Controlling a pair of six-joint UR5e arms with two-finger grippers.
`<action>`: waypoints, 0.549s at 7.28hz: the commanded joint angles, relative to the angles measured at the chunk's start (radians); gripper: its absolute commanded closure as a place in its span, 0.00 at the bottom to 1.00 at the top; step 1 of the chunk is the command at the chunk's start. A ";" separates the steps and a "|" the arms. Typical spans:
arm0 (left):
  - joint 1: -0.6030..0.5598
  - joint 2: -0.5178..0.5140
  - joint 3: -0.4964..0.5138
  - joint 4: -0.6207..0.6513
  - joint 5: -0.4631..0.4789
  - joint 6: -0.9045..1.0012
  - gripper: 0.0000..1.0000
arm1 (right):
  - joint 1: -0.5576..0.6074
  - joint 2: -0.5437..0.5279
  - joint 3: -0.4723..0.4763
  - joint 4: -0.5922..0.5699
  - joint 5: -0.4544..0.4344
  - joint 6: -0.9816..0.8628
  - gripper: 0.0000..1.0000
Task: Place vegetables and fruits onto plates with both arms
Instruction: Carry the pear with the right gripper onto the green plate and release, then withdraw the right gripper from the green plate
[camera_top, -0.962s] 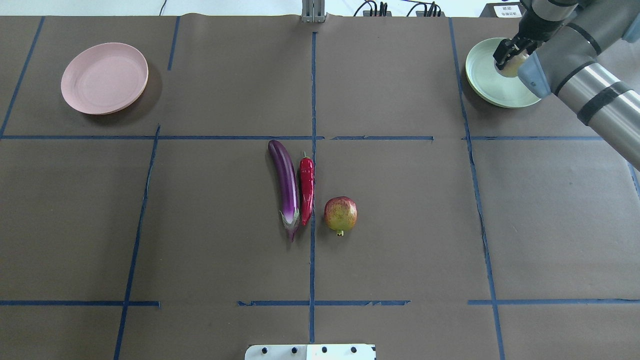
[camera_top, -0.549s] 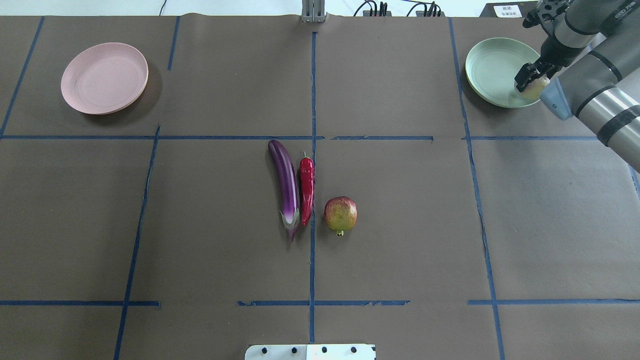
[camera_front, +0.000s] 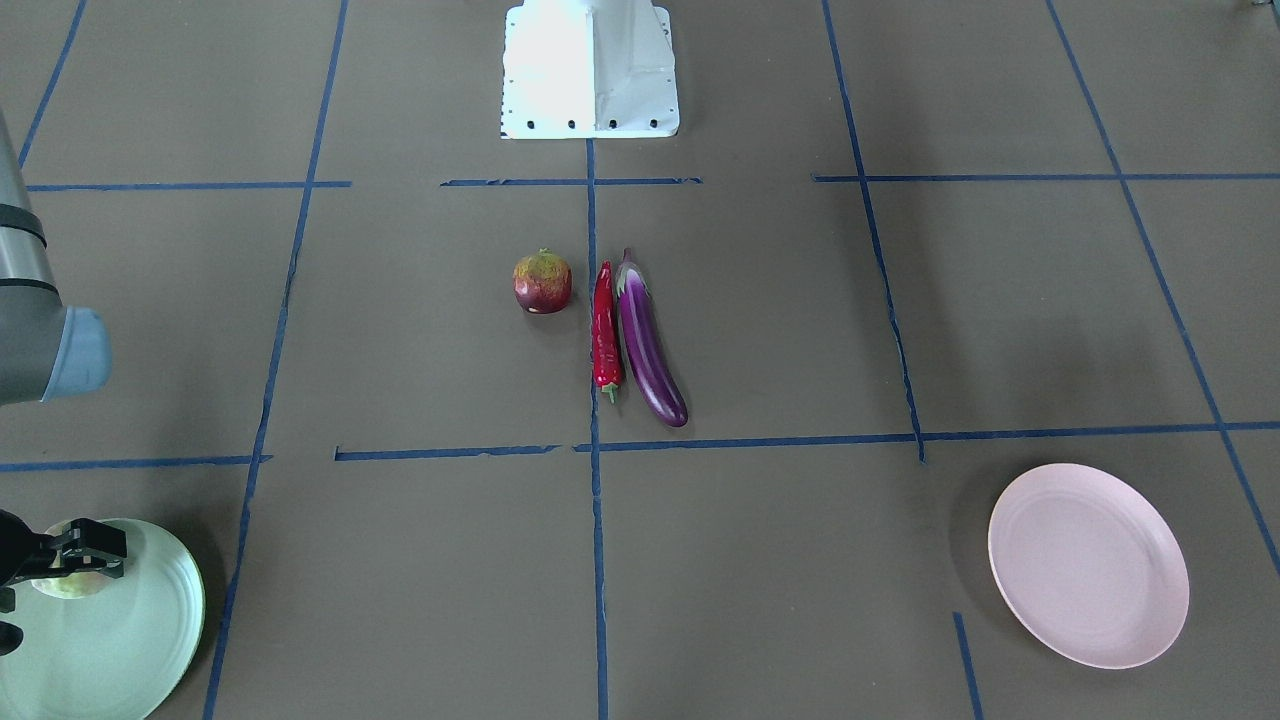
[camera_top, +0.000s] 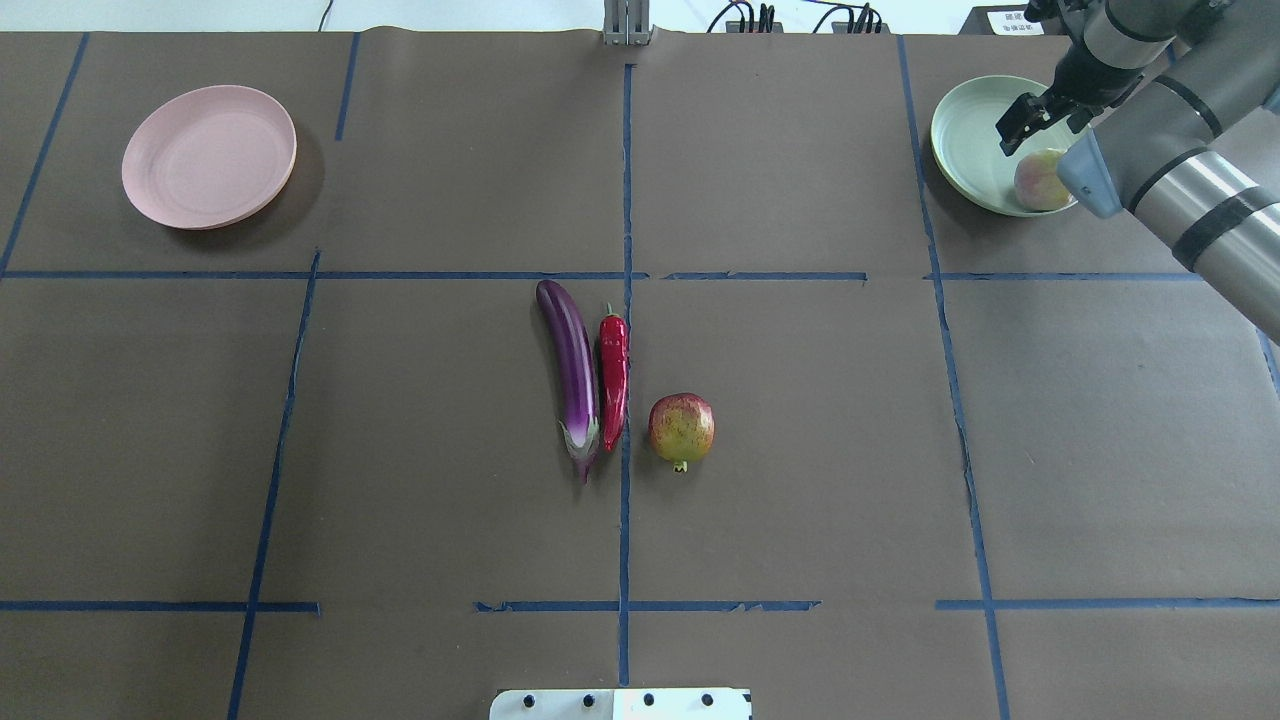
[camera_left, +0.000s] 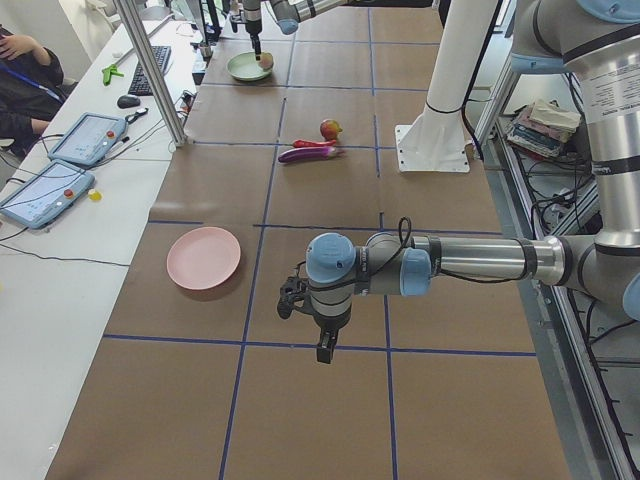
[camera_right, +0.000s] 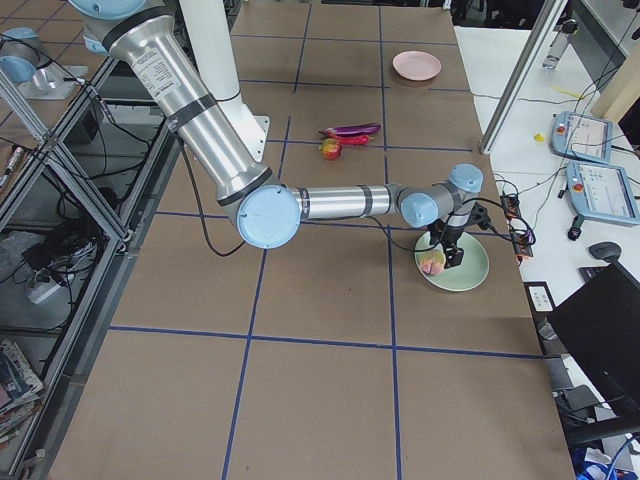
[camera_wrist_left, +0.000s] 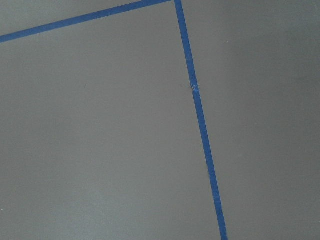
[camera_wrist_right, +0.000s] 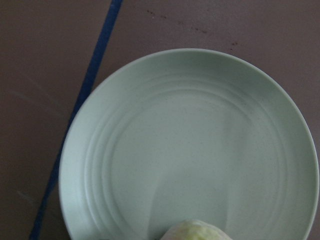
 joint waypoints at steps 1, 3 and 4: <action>0.000 -0.002 -0.018 -0.001 0.001 0.001 0.00 | 0.001 0.003 0.103 -0.047 0.047 0.078 0.00; 0.005 -0.028 -0.020 -0.006 -0.001 -0.001 0.00 | 0.065 -0.051 0.147 -0.057 0.089 0.066 0.00; 0.003 -0.103 -0.014 -0.062 0.002 -0.007 0.00 | 0.107 -0.107 0.184 -0.057 0.126 0.038 0.00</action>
